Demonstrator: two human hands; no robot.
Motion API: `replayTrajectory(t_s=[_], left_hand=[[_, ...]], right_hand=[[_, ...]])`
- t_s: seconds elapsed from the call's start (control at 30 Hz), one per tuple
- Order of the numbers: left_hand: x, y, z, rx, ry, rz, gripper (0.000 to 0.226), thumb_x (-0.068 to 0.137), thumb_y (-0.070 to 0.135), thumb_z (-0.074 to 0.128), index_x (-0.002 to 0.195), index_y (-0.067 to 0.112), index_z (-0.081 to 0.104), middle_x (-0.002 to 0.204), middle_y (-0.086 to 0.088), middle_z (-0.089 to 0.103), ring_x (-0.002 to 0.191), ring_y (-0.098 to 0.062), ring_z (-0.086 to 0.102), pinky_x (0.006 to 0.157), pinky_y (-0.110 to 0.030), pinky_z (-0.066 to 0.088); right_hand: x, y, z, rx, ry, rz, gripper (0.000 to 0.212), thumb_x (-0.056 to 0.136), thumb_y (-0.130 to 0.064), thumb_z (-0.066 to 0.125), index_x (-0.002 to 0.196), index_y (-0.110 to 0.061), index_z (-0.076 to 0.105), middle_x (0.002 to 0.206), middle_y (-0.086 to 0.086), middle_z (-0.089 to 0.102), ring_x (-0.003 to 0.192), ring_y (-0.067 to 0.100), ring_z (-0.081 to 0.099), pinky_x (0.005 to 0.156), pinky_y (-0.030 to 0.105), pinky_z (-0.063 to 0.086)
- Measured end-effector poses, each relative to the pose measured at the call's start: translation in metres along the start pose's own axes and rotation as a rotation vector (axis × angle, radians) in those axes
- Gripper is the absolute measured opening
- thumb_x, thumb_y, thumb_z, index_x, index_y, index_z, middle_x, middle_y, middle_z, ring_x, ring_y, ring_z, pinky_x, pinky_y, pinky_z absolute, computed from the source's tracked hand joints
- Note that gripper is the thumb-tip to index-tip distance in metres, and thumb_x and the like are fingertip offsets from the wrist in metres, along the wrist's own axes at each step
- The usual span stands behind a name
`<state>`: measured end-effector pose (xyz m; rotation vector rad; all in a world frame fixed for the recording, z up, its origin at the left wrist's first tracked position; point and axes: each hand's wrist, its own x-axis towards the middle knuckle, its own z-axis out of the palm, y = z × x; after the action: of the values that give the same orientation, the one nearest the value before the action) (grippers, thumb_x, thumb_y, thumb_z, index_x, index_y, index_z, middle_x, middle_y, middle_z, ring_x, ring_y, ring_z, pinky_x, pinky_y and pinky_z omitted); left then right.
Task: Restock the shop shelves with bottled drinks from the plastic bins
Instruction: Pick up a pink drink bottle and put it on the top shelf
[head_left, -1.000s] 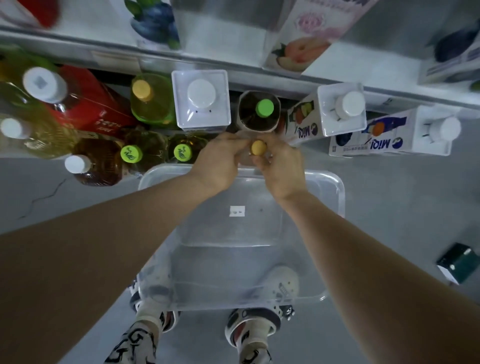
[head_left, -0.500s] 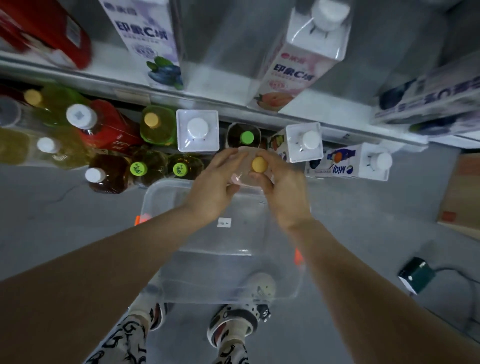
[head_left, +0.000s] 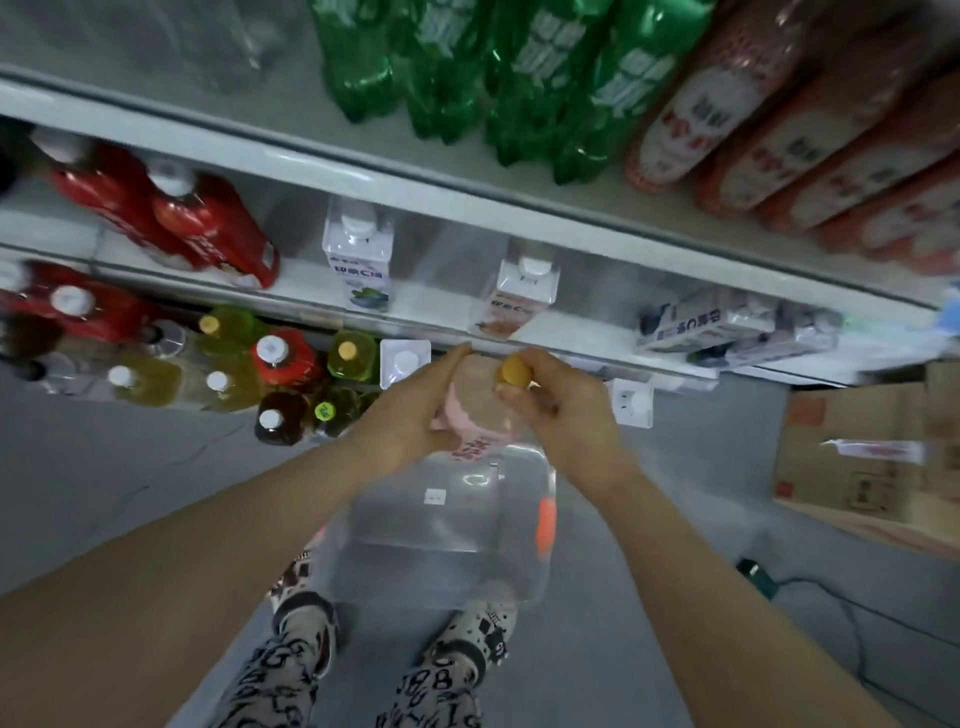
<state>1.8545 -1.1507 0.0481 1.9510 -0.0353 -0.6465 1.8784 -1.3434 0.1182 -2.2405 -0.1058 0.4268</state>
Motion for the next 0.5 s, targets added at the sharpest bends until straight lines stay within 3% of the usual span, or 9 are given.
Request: replayTrajectory(t_s=[0.13, 0.23, 0.3, 0.4, 0.5], left_hand=[[-0.046, 0.062, -0.038, -0.068, -0.004, 0.039, 0.104, 0.064, 0.013, 0.090, 0.149, 0.025, 0.032, 0.136, 0.007, 0.055, 0.123, -0.005, 0.052, 0.105, -0.027, 0.044], [-0.085, 0.114, -0.065, -0.168, 0.016, 0.041, 0.091, 0.064, 0.002, 0.089, 0.141, 0.020, 0.044, 0.122, 0.011, 0.064, 0.108, 0.008, 0.059, 0.089, -0.011, 0.046], [-0.112, 0.148, -0.083, -0.178, 0.042, 0.037, 0.087, 0.065, 0.006, 0.090, 0.139, 0.023, 0.048, 0.118, 0.013, 0.067, 0.105, 0.005, 0.063, 0.089, -0.015, 0.049], [-0.151, 0.196, -0.109, -0.187, 0.086, 0.041, 0.082, 0.065, 0.013, 0.091, 0.136, 0.026, 0.051, 0.113, 0.013, 0.069, 0.100, 0.003, 0.065, 0.094, -0.023, 0.053], [-0.186, 0.242, -0.142, -0.154, 0.138, 0.086, 0.080, 0.066, 0.018, 0.091, 0.135, 0.027, 0.052, 0.108, 0.017, 0.068, 0.092, 0.011, 0.064, 0.086, -0.014, 0.052]], right_hand=[[-0.019, -0.070, -0.041, 0.139, -0.055, 0.044, 0.009, 0.087, -0.031, 0.071, 0.090, -0.023, 0.068, 0.089, 0.005, 0.069, 0.087, 0.029, 0.066, 0.080, 0.046, 0.057], [-0.039, -0.123, -0.072, 0.342, -0.041, 0.085, 0.008, 0.092, -0.015, 0.072, 0.097, -0.022, 0.071, 0.095, -0.004, 0.074, 0.091, 0.009, 0.070, 0.078, 0.027, 0.056], [-0.052, -0.157, -0.090, 0.421, -0.018, 0.097, 0.015, 0.092, -0.016, 0.072, 0.101, -0.028, 0.069, 0.099, -0.011, 0.075, 0.094, 0.001, 0.069, 0.083, 0.015, 0.052], [-0.067, -0.206, -0.111, 0.450, 0.003, 0.070, 0.015, 0.092, -0.017, 0.072, 0.103, -0.026, 0.069, 0.101, -0.012, 0.075, 0.097, -0.001, 0.069, 0.088, 0.015, 0.050], [-0.083, -0.258, -0.134, 0.397, -0.053, 0.014, 0.012, 0.092, -0.031, 0.071, 0.104, -0.033, 0.069, 0.107, -0.018, 0.072, 0.101, -0.006, 0.065, 0.086, 0.012, 0.048]])
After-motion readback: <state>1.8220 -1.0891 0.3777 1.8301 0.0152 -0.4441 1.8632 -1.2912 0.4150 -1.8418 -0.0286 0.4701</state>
